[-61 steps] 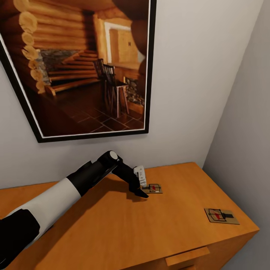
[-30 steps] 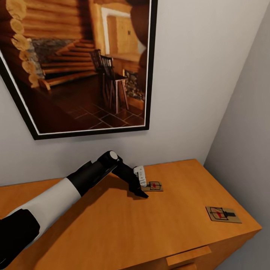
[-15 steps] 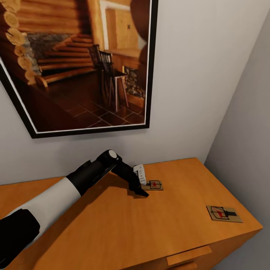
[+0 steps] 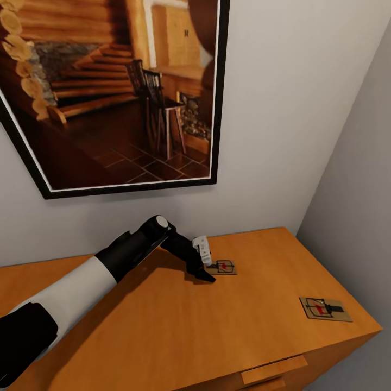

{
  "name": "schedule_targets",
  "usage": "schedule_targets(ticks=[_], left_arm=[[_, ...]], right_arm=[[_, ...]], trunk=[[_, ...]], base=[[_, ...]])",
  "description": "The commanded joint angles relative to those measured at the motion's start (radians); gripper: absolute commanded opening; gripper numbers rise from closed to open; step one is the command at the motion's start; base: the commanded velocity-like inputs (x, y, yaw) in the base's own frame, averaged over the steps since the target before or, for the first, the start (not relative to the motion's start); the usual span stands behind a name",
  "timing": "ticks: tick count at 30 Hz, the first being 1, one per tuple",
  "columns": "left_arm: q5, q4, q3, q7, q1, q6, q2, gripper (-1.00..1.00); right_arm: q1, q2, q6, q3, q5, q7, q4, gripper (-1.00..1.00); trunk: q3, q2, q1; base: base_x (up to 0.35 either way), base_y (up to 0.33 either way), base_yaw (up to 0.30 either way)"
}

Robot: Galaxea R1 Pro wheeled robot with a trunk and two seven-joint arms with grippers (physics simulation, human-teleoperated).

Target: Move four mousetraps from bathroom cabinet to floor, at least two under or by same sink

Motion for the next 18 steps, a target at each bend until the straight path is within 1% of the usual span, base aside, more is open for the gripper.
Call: schedule_targets(ticks=[1, 13, 14, 18], left_arm=[[-0.008, 0.012, -0.085, 0.001, 0.0, 0.007, 0.001, 1.0], [-0.008, 0.013, -0.09, 0.001, 0.0, 0.007, 0.001, 1.0], [-0.008, 0.013, -0.09, 0.001, 0.0, 0.007, 0.001, -1.0], [-0.008, 0.012, -0.09, 0.001, 0.0, 0.007, 0.001, -1.0]], right_arm=[[0.0, 0.0, -0.003, -0.008, 0.006, 0.003, 0.0, -1.0], [0.0, 0.0, -0.003, -0.008, 0.006, 0.003, 0.0, -1.0], [0.0, 0.0, -0.003, -0.008, 0.006, 0.003, 0.0, -1.0], [0.0, 0.0, -0.003, -0.007, 0.006, 0.003, 0.0, -1.0]], trunk=[[-0.001, 0.0, 0.0], [-0.001, 0.0, 0.0], [-0.001, 0.0, 0.0], [-0.001, 0.0, 0.0]], base=[[0.0, 0.0, 0.0], [0.0, 0.0, 0.0], [0.0, 0.0, 0.0], [0.0, 0.0, 0.0]])
